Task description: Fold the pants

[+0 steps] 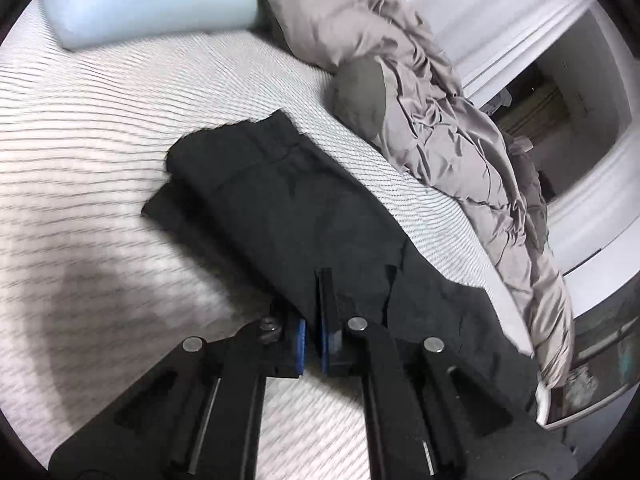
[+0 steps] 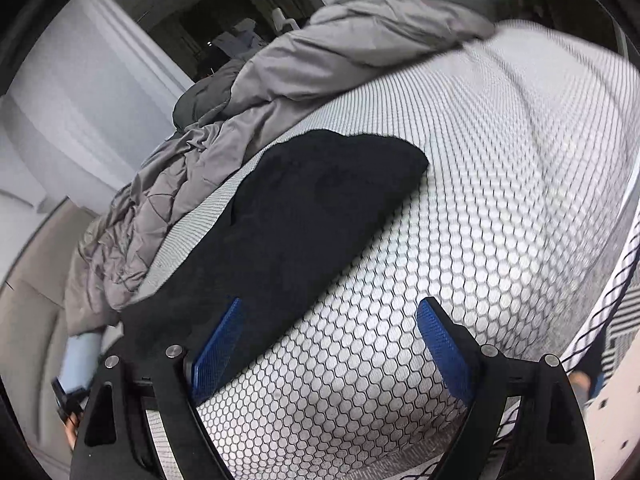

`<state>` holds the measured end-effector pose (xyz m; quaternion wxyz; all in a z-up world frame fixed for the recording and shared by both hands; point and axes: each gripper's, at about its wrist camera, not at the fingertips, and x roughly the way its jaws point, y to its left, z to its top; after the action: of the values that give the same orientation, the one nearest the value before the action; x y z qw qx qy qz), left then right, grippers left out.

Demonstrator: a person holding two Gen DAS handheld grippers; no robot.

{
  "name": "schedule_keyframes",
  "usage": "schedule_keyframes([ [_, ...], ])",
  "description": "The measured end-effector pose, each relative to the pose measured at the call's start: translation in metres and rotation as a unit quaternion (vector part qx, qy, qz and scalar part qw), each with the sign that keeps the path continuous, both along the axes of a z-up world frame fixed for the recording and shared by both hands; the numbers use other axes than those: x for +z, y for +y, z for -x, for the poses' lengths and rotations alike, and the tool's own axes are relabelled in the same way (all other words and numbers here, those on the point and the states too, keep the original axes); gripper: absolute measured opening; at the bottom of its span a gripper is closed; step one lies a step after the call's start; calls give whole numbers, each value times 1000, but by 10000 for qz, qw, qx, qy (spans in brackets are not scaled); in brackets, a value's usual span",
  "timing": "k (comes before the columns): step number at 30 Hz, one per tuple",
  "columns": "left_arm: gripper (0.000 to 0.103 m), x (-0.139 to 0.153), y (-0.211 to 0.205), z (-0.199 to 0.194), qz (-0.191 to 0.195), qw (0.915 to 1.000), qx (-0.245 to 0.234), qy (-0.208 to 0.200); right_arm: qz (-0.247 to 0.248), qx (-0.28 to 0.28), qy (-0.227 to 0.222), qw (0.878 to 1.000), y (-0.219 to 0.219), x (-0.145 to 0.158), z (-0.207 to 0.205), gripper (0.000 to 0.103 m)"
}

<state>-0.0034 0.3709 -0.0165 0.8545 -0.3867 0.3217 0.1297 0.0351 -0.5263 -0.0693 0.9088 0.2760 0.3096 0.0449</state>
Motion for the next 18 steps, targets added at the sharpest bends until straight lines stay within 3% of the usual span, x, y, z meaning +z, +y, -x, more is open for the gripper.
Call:
schedule_keyframes([
  [4, 3, 2, 7, 42, -121, 9997, 122, 166, -393, 152, -81, 9991, -3, -8, -37, 89],
  [7, 3, -7, 11, 63, 13, 9994, 193, 273, -815, 32, -48, 9967, -6, -12, -82, 87],
  [8, 3, -13, 10, 67, 18, 9993, 216, 306, -907, -64, -11, 9959, -6, -13, -96, 82],
  [10, 3, -21, 9, 72, 91, 9990, 282, 321, -944, -113, 171, 9953, -3, -16, -115, 32],
  [12, 3, -21, 8, 82, 106, 9992, 285, 241, -1069, -44, 34, 9943, -1, -14, -110, 13],
  [15, 3, -19, 6, 100, 114, 9994, 267, 212, -596, -98, -485, 9970, -4, 1, -58, 8],
  [18, 3, -18, -2, 112, 2, 9996, 105, 269, -201, -325, -487, 9981, -18, -2, 3, 4],
])
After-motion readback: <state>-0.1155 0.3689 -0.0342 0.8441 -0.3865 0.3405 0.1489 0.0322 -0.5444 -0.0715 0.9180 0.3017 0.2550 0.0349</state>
